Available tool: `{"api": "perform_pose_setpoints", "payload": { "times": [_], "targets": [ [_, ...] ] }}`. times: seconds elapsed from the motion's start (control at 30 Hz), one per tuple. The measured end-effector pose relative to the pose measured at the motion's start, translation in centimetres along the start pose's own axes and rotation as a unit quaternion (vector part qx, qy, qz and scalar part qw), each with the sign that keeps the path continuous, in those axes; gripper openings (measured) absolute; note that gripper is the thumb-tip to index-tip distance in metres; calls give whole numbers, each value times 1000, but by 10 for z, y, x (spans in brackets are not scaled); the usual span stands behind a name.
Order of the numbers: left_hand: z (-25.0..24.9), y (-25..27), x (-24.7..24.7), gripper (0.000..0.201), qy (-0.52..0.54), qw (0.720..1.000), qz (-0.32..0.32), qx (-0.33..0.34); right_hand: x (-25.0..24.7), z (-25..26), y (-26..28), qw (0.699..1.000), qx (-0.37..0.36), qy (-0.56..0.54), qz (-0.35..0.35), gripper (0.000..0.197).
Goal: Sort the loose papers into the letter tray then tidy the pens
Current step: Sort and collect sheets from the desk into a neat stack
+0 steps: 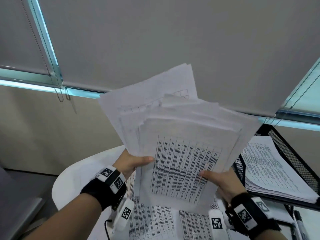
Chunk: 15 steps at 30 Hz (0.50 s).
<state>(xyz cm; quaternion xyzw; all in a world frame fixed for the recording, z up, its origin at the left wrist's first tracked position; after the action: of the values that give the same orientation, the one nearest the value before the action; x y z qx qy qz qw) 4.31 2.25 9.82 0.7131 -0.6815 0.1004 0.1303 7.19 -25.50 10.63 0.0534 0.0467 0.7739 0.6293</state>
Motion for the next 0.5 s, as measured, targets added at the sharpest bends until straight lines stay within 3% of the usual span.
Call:
{"api": "perform_pose_setpoints", "payload": {
  "times": [0.07, 0.2, 0.37, 0.47, 0.5],
  "targets": [
    [2, 1, 6, 76, -5, 1000, 13, -10, 6, 0, 0, 1000, 3, -4, 4, 51],
    [12, 5, 9, 87, -4, 1000, -5, -12, 9, -11, 1, 1000, -7, -14, -15, 94],
    [8, 6, 4, 94, -18, 1000, -8, 6, 2, 0, 4, 997, -69, -27, -16, 92],
    [6, 4, 4, 80, -27, 1000, -2, 14, -7, 5, 3, 995, -86, -43, -18, 109],
    [5, 4, 6, 80, -28, 999, 5, 20, -8, 6, 4, 995, -87, -43, -14, 105]
  ]
}}
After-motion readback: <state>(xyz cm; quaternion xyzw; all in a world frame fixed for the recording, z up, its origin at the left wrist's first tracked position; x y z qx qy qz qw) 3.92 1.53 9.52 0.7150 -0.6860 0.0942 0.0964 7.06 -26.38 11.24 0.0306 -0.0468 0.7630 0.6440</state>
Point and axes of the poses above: each hand's wrist, its own y-axis away from the middle knuckle, its own x-axis out of the palm, z = x × y, the point moved 5 cm from there along -y, towards the middle knuckle
